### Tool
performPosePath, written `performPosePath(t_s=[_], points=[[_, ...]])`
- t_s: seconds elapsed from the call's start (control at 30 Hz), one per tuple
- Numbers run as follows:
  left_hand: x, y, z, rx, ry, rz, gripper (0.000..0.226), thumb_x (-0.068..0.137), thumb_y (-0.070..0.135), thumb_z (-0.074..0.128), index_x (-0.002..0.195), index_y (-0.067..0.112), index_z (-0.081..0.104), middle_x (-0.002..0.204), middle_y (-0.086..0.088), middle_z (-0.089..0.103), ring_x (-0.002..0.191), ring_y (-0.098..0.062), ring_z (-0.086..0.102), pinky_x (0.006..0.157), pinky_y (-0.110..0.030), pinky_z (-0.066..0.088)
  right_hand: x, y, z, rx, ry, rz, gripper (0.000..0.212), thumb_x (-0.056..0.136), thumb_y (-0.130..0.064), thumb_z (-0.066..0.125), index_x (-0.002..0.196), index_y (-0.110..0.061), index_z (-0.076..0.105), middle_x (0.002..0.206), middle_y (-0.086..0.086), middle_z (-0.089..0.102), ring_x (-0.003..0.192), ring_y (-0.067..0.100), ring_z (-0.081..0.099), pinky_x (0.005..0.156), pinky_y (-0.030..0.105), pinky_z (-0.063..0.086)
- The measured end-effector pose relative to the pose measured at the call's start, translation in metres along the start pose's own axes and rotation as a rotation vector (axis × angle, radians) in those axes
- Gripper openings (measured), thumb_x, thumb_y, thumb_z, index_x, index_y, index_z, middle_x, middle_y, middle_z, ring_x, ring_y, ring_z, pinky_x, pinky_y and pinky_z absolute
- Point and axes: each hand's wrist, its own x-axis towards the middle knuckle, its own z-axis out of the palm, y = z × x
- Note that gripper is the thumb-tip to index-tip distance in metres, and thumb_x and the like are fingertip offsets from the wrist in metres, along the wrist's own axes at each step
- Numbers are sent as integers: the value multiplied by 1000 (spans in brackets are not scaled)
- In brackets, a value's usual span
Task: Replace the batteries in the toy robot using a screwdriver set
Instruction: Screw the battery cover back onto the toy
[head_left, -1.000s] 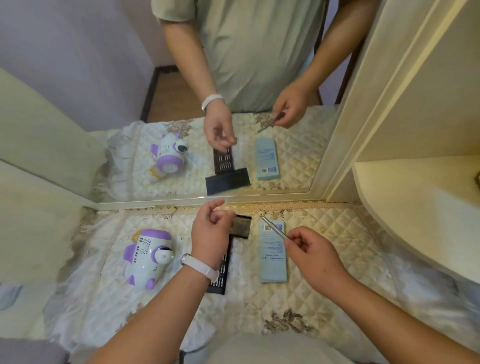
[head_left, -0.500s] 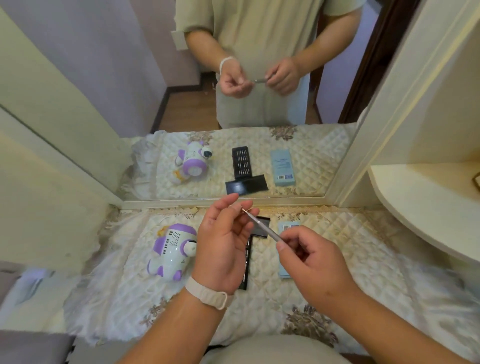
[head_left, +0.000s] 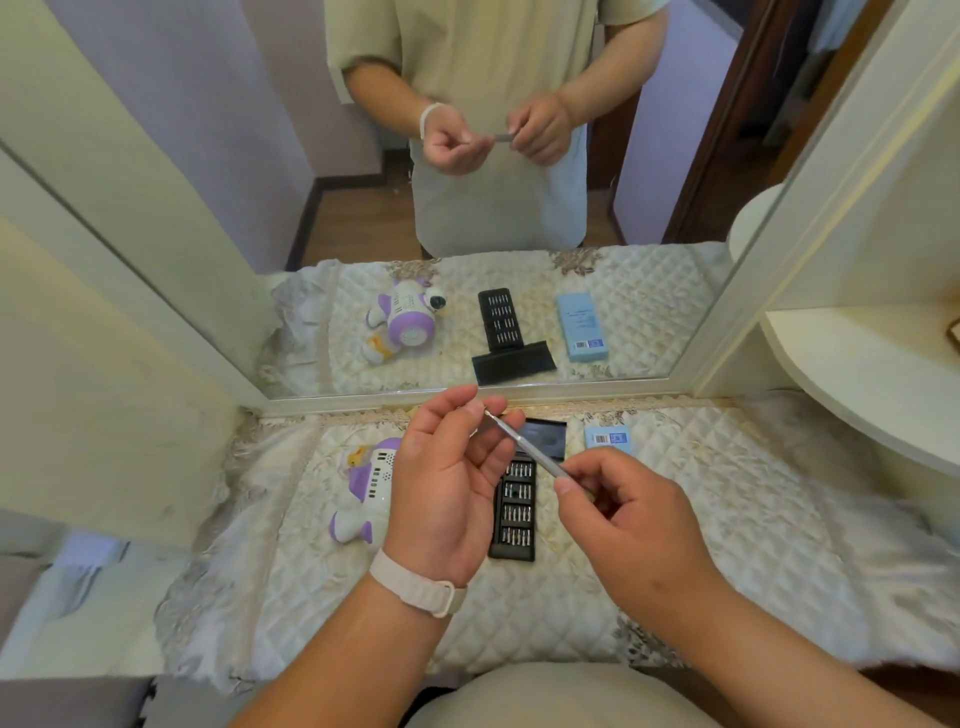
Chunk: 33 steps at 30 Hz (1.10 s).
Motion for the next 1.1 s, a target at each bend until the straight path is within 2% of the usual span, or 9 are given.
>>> performPosePath(t_s=[0.1,0.27,0.37,0.53,0.7,0.83,1.0,1.1], points=[[0,6,-11,19,-17,8,14,95,-1,51,94,11,59,78,-7,72,69,-19,73,57,-21,58,-6,-3,12,-20,25,19,14,88,-18,64,76,-25,66,61,-5,59,51,4,48,51,23,41],[3,12,-28,15,-48,3,15,95,-2,50,94,11,59,78,-7,72,69,-19,73,59,-23,59,-13,-5,35,-66,95,44,15,86,-19,66,73,-26,65,59,-10,59,54,4,50,51,16,38],[5,15,-38,13,-72,-12,17,95,-2,49,92,11,59,77,-6,72,69,-19,72,58,-23,58,-17,-6,46,1,117,83,17,86,-15,66,71,-24,65,57,-10,57,51,3,48,50,12,37],[8,19,-57,43,-83,-6,16,94,-3,51,92,11,59,79,-7,72,70,-20,73,57,-22,57,-23,-9,62,43,115,103,19,87,-11,66,71,-21,65,54,-10,56,48,0,48,49,9,37],[7,27,-71,73,-65,36,15,94,-4,53,95,9,57,80,-9,72,71,-22,73,56,-23,57,-27,-12,74,-82,105,51,10,85,-23,64,80,-31,62,56,-11,51,52,4,45,51,20,38],[8,33,-79,79,-65,72,14,94,-4,53,95,9,56,81,-10,71,71,-21,73,56,-23,56,-27,-17,81,-148,102,4,10,84,-28,62,75,-32,61,55,-13,52,49,4,45,50,19,36],[8,39,-88,84,-76,123,13,95,-2,53,98,10,56,81,-8,73,73,-20,72,59,-23,56,-21,-23,88,-84,49,50,14,87,-27,60,73,-28,59,55,-10,48,51,3,43,50,21,37],[8,40,-93,113,-82,163,13,95,-1,53,101,10,55,84,-8,73,76,-20,73,62,-24,57,-16,-26,93,-16,-4,88,17,91,-21,60,75,-23,63,54,-7,46,49,2,40,48,15,35]])
